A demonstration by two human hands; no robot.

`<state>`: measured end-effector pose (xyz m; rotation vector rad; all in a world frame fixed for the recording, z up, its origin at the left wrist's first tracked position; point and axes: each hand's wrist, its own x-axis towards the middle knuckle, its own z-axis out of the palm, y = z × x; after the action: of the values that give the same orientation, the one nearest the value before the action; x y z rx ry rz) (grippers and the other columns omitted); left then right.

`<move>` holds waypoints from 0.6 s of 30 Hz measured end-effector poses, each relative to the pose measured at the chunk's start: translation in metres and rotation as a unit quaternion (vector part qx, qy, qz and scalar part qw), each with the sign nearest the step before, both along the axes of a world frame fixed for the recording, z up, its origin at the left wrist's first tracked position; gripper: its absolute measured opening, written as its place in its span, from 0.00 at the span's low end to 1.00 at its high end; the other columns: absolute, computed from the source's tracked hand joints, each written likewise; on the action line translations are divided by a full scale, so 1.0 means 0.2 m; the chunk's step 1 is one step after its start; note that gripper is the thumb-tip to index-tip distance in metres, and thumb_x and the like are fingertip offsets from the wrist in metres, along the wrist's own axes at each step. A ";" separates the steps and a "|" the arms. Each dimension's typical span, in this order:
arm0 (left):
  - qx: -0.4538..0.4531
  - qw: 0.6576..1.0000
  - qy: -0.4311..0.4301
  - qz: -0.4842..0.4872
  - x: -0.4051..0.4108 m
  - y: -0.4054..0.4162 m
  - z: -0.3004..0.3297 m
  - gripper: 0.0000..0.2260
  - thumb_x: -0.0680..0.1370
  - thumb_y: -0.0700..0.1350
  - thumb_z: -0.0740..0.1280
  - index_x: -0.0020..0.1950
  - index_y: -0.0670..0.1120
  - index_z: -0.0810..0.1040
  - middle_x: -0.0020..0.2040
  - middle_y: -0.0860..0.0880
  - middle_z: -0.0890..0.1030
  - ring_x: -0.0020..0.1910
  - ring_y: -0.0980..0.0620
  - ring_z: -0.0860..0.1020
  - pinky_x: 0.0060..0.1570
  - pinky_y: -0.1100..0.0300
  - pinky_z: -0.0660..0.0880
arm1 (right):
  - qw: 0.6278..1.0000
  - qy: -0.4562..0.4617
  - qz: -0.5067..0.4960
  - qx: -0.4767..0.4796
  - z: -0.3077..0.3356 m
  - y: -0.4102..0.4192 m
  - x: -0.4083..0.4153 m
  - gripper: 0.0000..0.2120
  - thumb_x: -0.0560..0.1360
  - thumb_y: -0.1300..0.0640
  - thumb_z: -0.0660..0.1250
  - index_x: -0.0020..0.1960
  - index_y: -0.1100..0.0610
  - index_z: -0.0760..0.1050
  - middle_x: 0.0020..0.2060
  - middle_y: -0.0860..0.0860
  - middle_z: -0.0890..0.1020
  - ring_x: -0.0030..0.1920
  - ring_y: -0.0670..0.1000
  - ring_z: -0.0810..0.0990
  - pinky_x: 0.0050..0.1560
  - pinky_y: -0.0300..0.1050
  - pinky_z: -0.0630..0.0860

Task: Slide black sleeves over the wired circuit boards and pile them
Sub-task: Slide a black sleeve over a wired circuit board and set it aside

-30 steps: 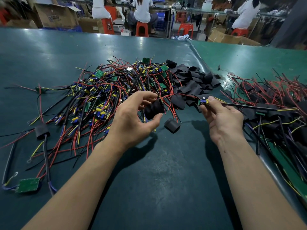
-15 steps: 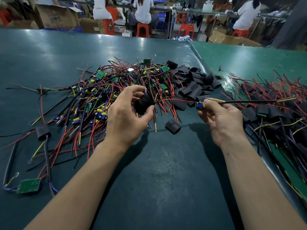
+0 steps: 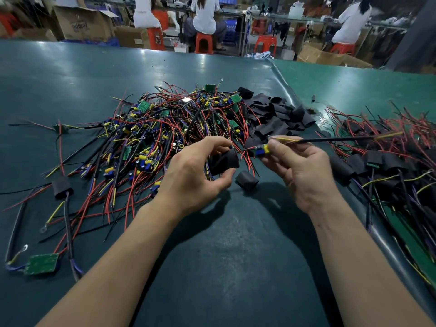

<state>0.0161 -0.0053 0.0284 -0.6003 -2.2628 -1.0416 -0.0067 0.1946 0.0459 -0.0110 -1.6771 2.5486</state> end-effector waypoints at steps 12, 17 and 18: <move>0.006 0.999 0.029 -0.012 0.00 0.02 -0.01 0.19 0.72 0.42 0.75 0.61 0.43 0.78 0.53 0.48 0.83 0.52 0.48 0.82 0.53 0.48 0.79 | 0.995 -0.019 0.095 -0.018 -0.01 -0.05 0.02 0.10 0.65 0.64 0.72 0.46 0.64 0.80 0.38 0.56 0.85 0.39 0.51 0.85 0.40 0.39 0.81; 0.019 0.999 0.038 -0.012 0.00 0.01 0.00 0.18 0.72 0.42 0.76 0.61 0.42 0.78 0.53 0.48 0.83 0.52 0.51 0.82 0.54 0.51 0.79 | 0.996 -0.012 0.093 0.001 -0.01 -0.04 0.02 0.06 0.64 0.63 0.74 0.41 0.61 0.82 0.37 0.56 0.85 0.37 0.53 0.85 0.37 0.39 0.81; 0.020 0.999 0.039 -0.017 0.00 0.01 0.00 0.18 0.72 0.41 0.76 0.61 0.42 0.78 0.53 0.48 0.83 0.52 0.52 0.82 0.54 0.52 0.79 | 0.996 -0.012 0.091 0.004 -0.01 -0.04 0.02 0.05 0.64 0.62 0.74 0.39 0.60 0.82 0.36 0.56 0.85 0.36 0.53 0.85 0.36 0.39 0.81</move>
<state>0.0159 -0.0023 0.0280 -0.6535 -2.1654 -1.0586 -0.0019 0.1861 0.0439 0.1195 -1.7739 2.6807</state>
